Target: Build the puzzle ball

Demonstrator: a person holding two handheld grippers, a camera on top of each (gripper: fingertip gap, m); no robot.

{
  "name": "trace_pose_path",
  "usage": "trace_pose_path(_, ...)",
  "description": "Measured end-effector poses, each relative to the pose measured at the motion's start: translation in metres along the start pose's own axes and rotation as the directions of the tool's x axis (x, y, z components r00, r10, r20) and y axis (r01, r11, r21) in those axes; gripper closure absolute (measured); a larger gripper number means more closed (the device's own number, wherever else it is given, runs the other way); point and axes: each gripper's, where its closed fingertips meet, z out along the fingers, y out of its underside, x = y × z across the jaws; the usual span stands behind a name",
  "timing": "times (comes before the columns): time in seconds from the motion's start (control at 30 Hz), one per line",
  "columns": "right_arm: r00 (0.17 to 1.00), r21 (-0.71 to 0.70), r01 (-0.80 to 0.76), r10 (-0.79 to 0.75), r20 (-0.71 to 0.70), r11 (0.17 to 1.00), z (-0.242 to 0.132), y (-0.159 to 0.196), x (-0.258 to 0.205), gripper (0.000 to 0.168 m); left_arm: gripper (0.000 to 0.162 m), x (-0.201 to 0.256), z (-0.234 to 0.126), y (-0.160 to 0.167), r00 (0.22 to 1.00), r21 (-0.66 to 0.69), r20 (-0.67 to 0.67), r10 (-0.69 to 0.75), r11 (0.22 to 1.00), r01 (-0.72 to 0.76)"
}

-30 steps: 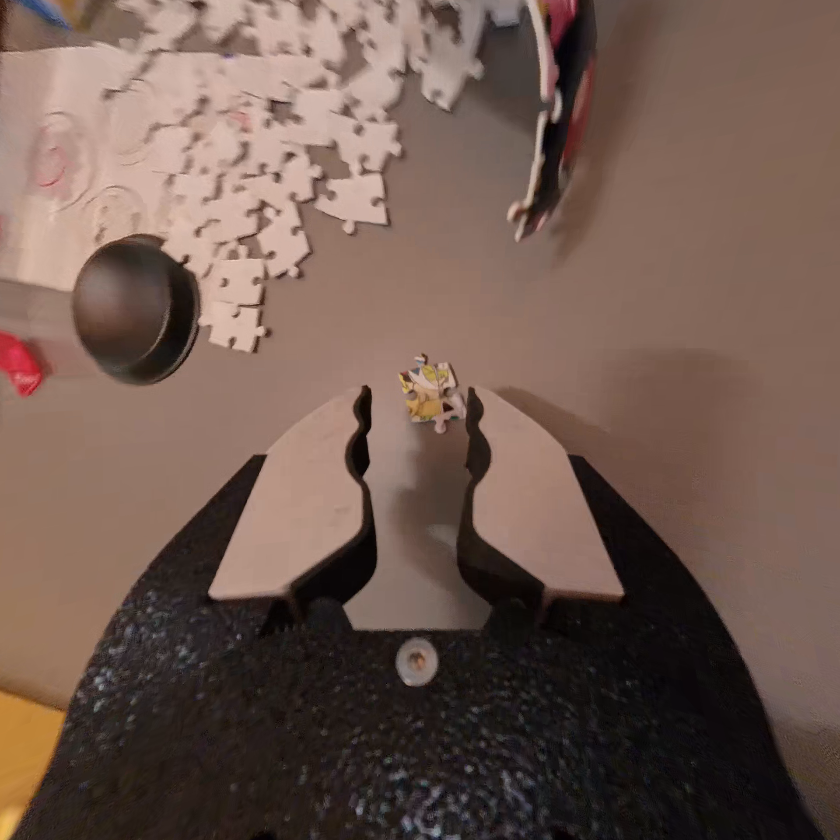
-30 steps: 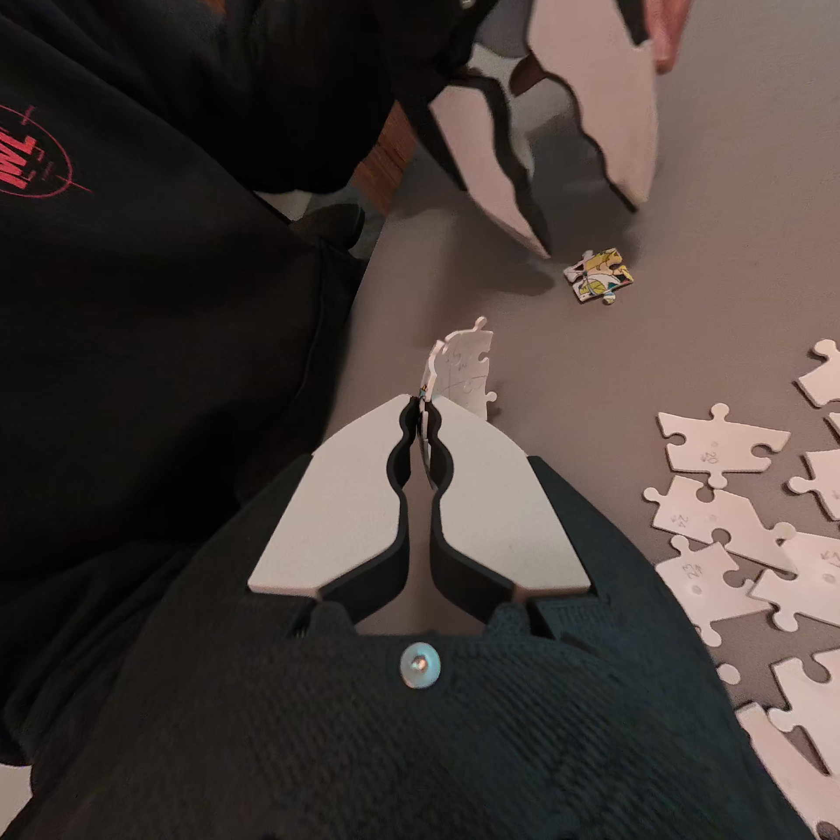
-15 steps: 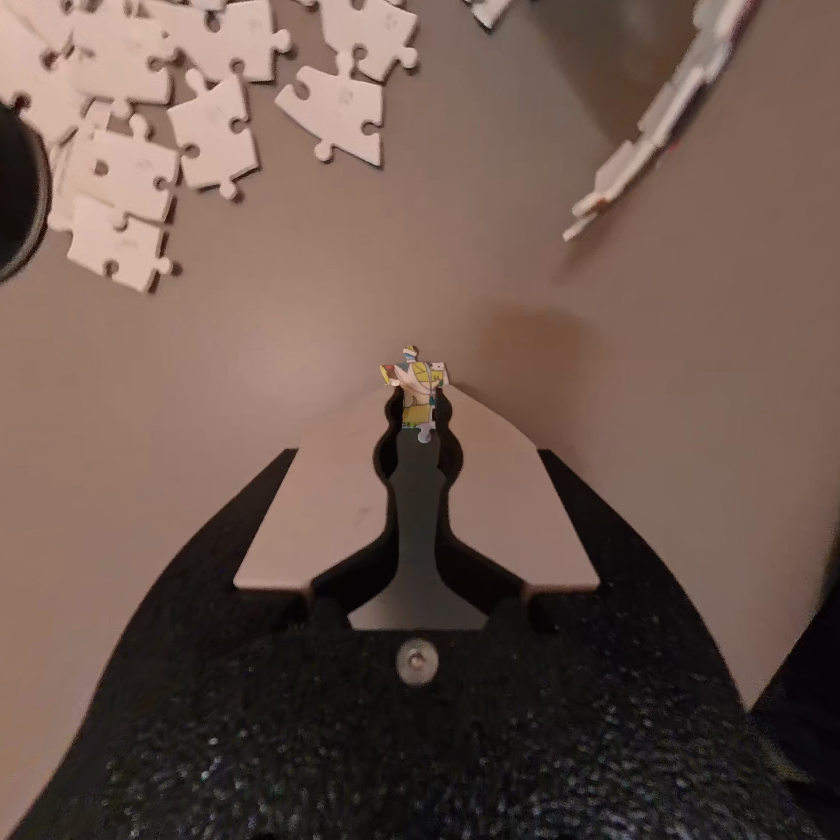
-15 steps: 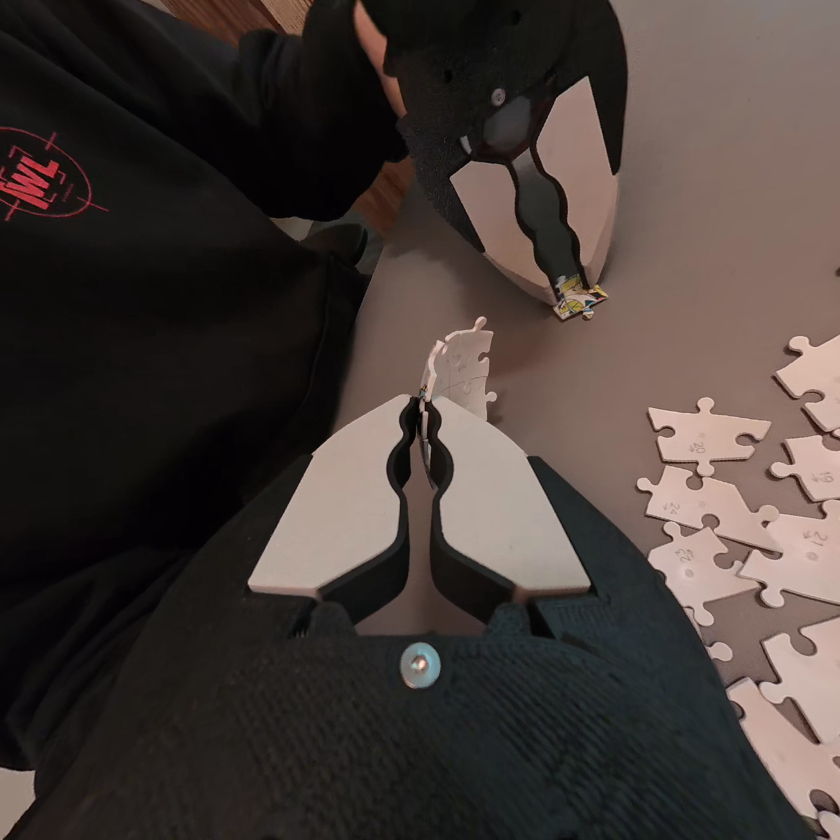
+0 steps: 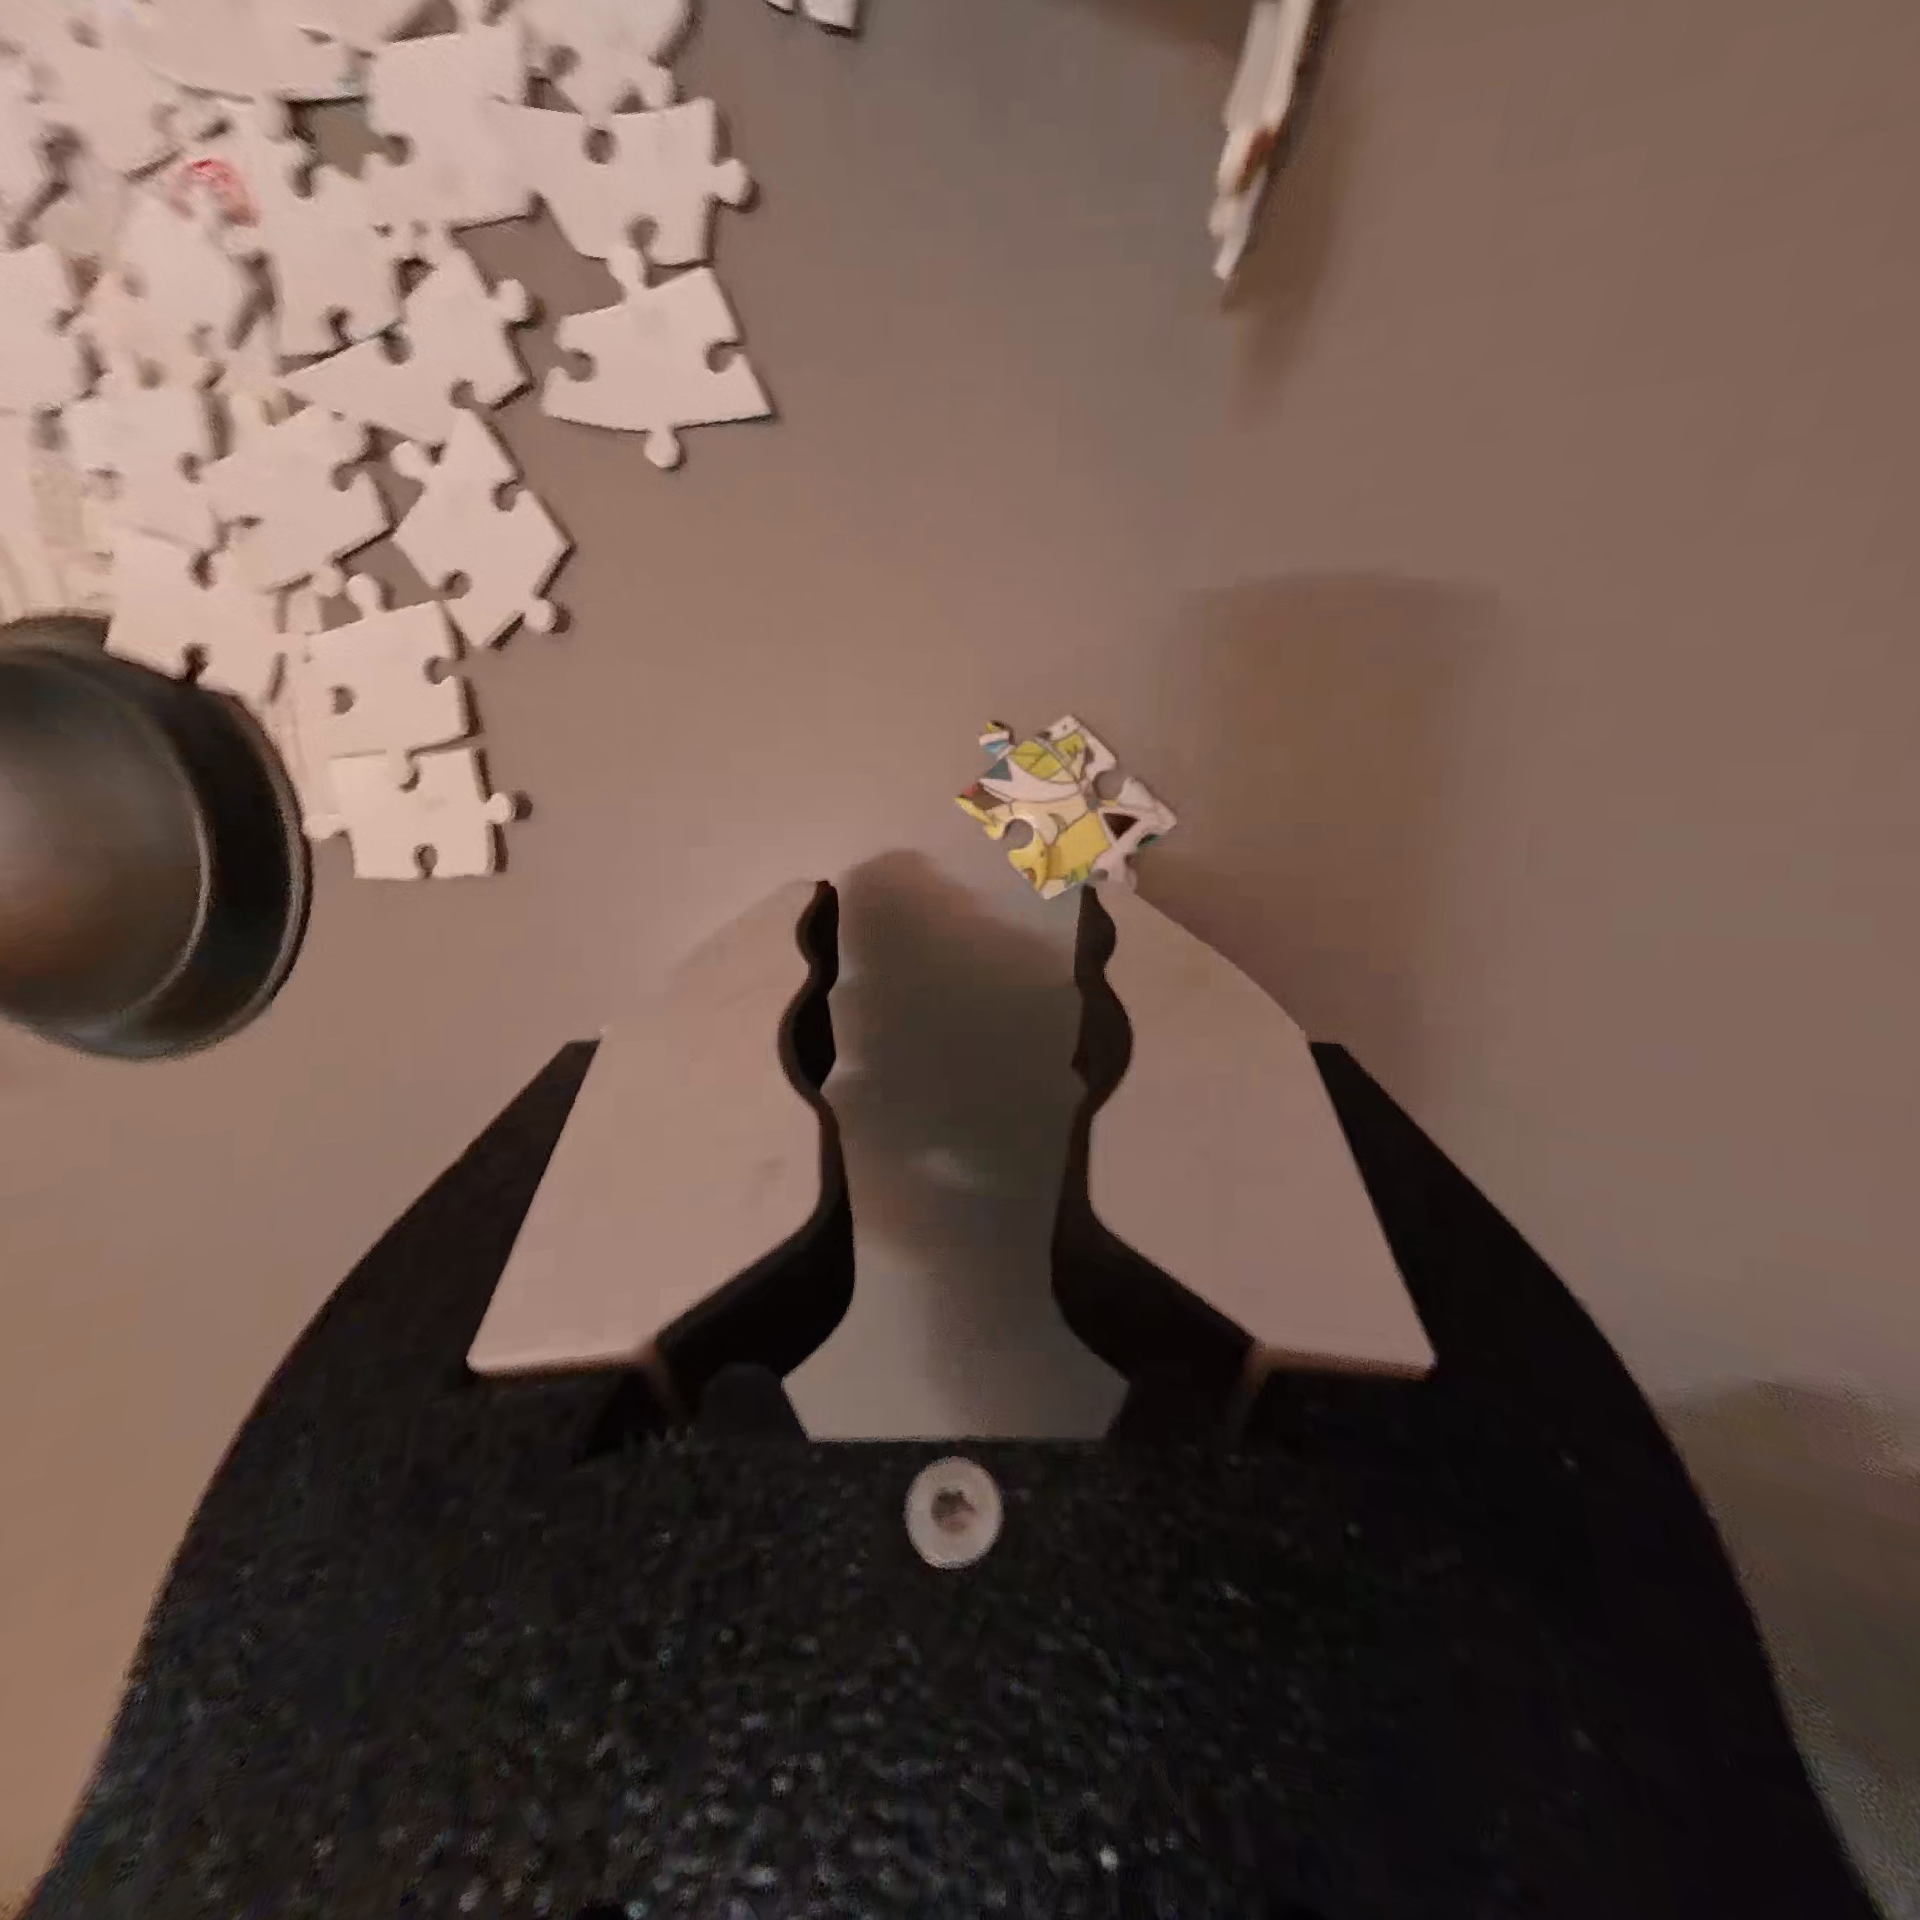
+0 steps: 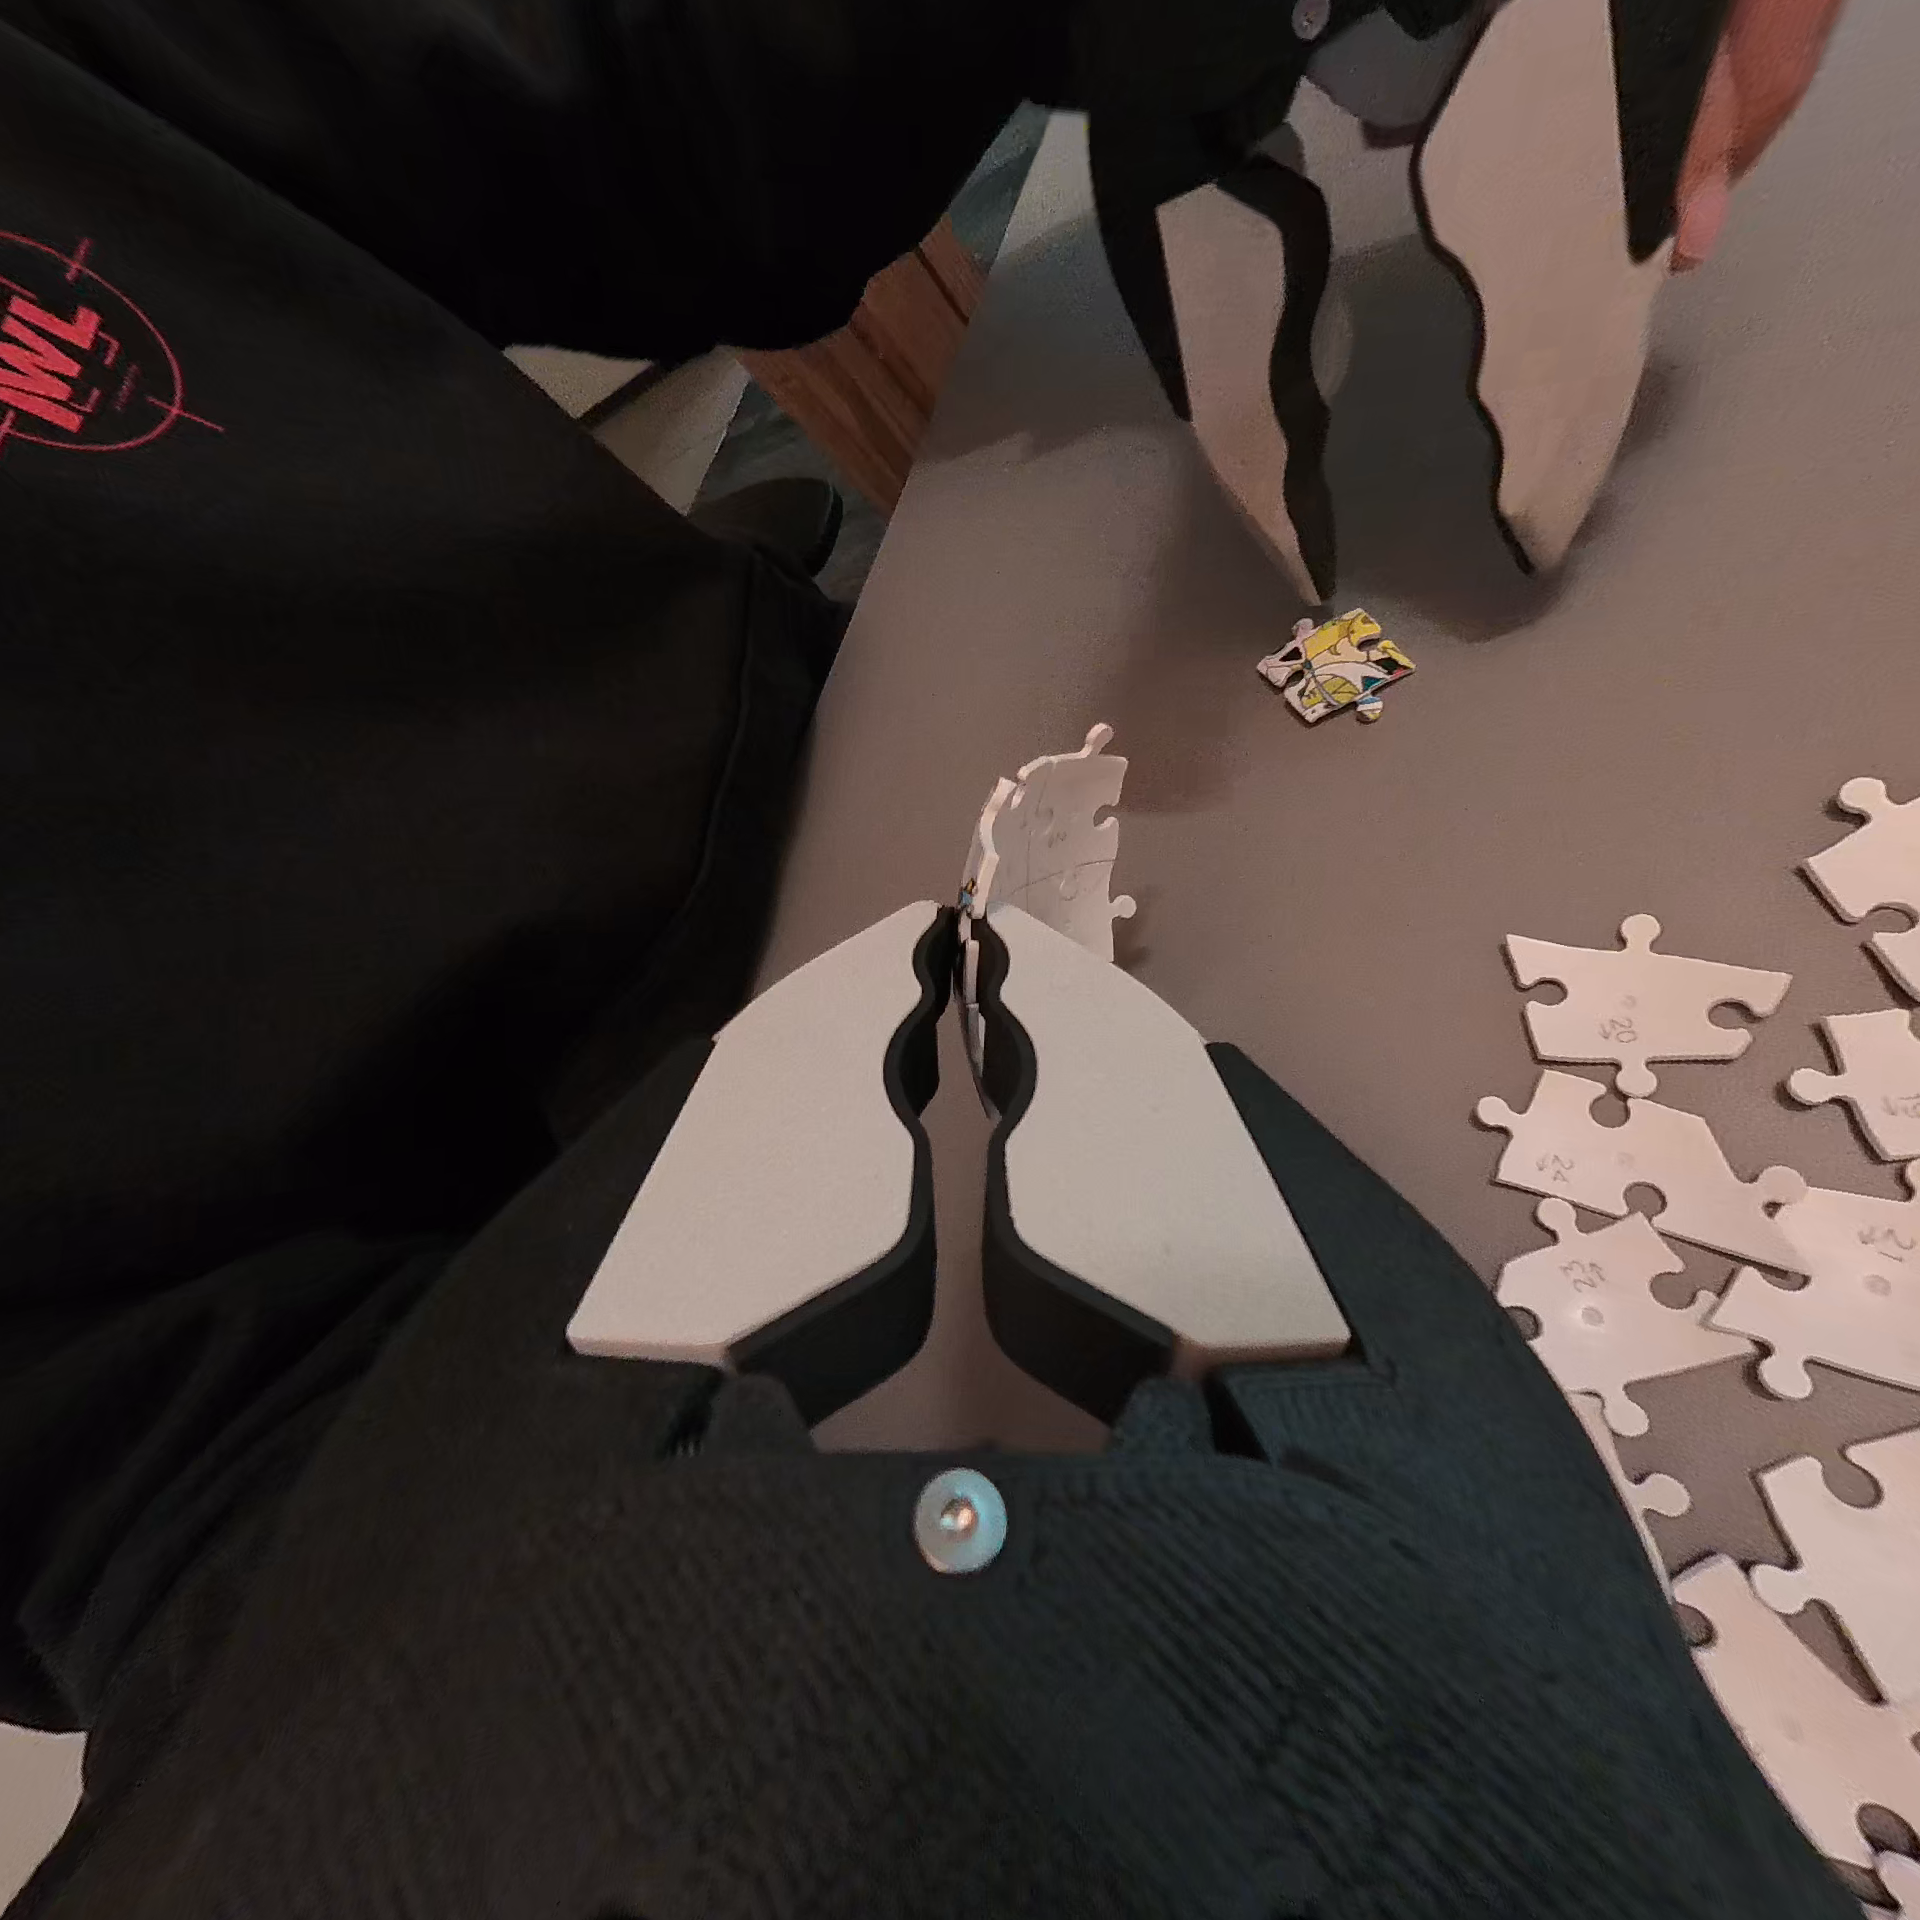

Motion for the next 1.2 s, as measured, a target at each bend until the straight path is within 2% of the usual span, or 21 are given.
trace_pose_path(0.07,1.0,-0.001,0.001,-0.001,0.004,1.0,0.0,0.001,-0.001,0.165,0.117,-0.001,0.003,-0.002,0.996,-0.023,-0.035,0.082,0.996,-0.083)
trace_pose_path(0.13,1.0,0.003,-0.001,0.001,0.005,1.0,-0.001,0.001,0.0,0.166,0.107,0.0,0.005,-0.002,0.986,-0.075,-0.072,0.149,0.985,-0.154)
trace_pose_path(0.27,1.0,0.001,-0.009,0.009,0.017,1.0,0.0,0.003,0.001,0.165,0.099,0.006,0.007,-0.004,0.939,-0.171,-0.118,0.324,0.924,-0.341)
trace_pose_path(0.37,1.0,-0.002,-0.011,0.011,0.02,1.0,0.001,0.003,0.001,0.165,0.101,0.012,0.01,-0.005,0.909,-0.199,-0.166,0.383,0.89,-0.411)
trace_pose_path(0.43,1.0,0.0,-0.009,0.009,0.017,1.0,0.0,0.003,0.001,0.166,0.116,0.02,0.011,-0.004,0.892,-0.2,-0.222,0.395,0.877,-0.438)
trace_pose_path(0.47,1.0,0.002,-0.008,0.008,0.015,1.0,-0.001,0.003,0.001,0.166,0.121,0.021,0.011,-0.003,0.89,-0.203,-0.235,0.391,0.876,-0.438)
trace_pose_path(0.7,1.0,0.005,-0.012,0.012,0.005,1.0,0.001,0.001,0.003,0.165,0.128,0.021,0.011,-0.004,0.923,-0.194,-0.227,0.31,0.914,-0.355)
trace_pose_path(0.73,1.0,0.004,-0.011,0.011,0.004,1.0,0.001,0.001,0.004,0.165,0.136,0.021,0.012,-0.004,0.93,-0.193,-0.22,0.294,0.922,-0.337)
trace_pose_path(0.87,1.0,-0.004,-0.006,0.006,0.002,1.0,0.003,0.0,0.004,0.165,0.136,0.022,0.012,-0.005,0.962,-0.176,-0.176,0.209,0.955,-0.239)
trace_pose_path(1.07,1.0,0.002,-0.007,0.007,-0.007,1.0,0.003,-0.001,0.006,0.166,0.136,0.02,0.01,-0.004,0.99,-0.135,-0.053,0.131,0.981,-0.137)
trace_pose_path(1.2,0.999,0.006,-0.015,0.015,-0.029,1.0,0.003,-0.002,0.01,0.166,0.137,0.004,0.001,0.005,0.986,-0.186,0.125,0.113,0.979,-0.089)
